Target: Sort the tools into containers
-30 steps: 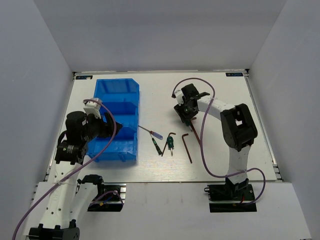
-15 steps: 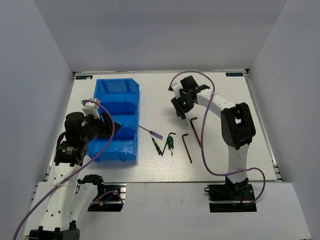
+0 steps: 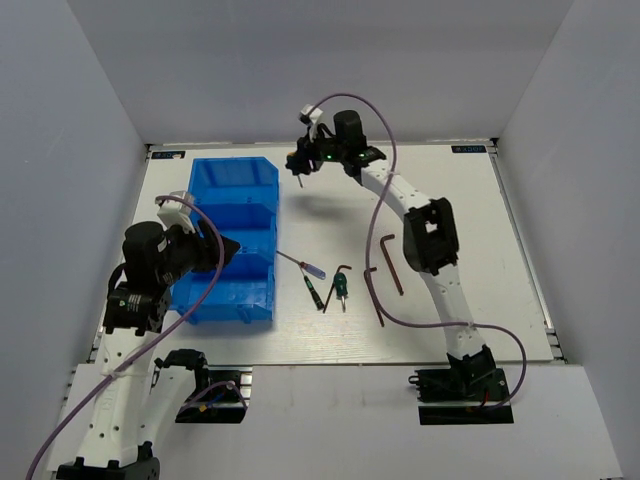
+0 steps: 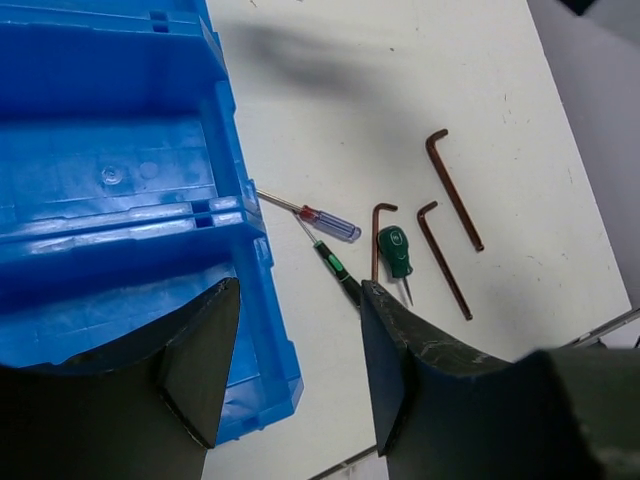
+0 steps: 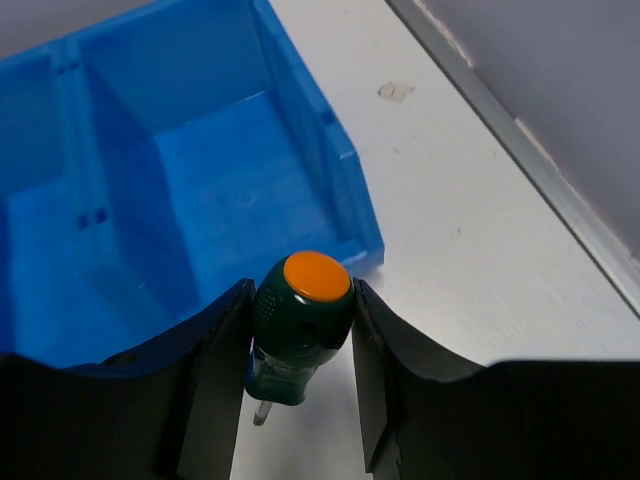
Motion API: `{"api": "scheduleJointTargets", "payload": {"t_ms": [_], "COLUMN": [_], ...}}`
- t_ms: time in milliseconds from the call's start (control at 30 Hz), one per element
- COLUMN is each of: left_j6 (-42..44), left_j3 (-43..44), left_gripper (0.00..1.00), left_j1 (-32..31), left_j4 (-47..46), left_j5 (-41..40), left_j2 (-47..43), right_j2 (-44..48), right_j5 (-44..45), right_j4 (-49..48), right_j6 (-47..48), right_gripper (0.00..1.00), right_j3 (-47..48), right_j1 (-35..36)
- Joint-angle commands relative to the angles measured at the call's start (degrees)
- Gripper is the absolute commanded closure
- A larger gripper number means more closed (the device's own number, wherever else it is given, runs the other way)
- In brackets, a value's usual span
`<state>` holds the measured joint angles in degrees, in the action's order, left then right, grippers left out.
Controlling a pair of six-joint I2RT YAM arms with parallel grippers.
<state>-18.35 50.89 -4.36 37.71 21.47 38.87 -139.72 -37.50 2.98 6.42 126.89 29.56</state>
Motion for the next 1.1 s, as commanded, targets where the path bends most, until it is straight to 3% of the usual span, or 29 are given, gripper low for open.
{"api": "scheduleJointTargets", "payload": {"t_ms": [0,167,633,700,733,833,967,1067], "left_j6": [-1.3,-1.9,-1.9,-1.9,-1.3,-0.8,-0.3,0.2], "left_j3": [2.4,2.9,3.9,4.5,5.0,5.8,6.4,6.4], "left_gripper": [0.39,0.39,0.39,0.35,0.35,0.34,0.34,0.34], "left_j1": [-0.2,-0.2,-0.2,-0.2,-0.2,-0.2,-0.2,-0.2], "left_j4": [1.6,4.4,6.1,6.7,7.5,8.7,8.7,8.7], "left_j5": [0.6,0.1,1.2,1.8,1.8,2.3,3.0,3.7], "left_j2": [-0.5,-1.1,-1.1,-1.1,-1.1,0.1,0.1,1.2], "right_j2": [-5.9,-4.9,-9.0,-10.0,-10.1,-10.9,-10.4,-7.2], "right_j5": [-0.6,4.6,7.3,8.2,8.4,9.0,9.4,8.9], "right_j4": [-12.6,-25.6,-28.6,-27.8,-27.1,-25.6,-25.3,-26.5], "right_j6": [-4.0,0.7,5.0,6.6,7.5,9.5,10.0,9.8], "right_gripper": [1.0,1.0,0.99,0.93,0.83,0.76,0.51,0.41], "right_j3": [11.8,4.9,4.8,4.8,4.8,5.3,4.2,0.2], "right_j1": [2.5,5.8,10.3,10.4,10.6,10.3,10.1,10.1]}}
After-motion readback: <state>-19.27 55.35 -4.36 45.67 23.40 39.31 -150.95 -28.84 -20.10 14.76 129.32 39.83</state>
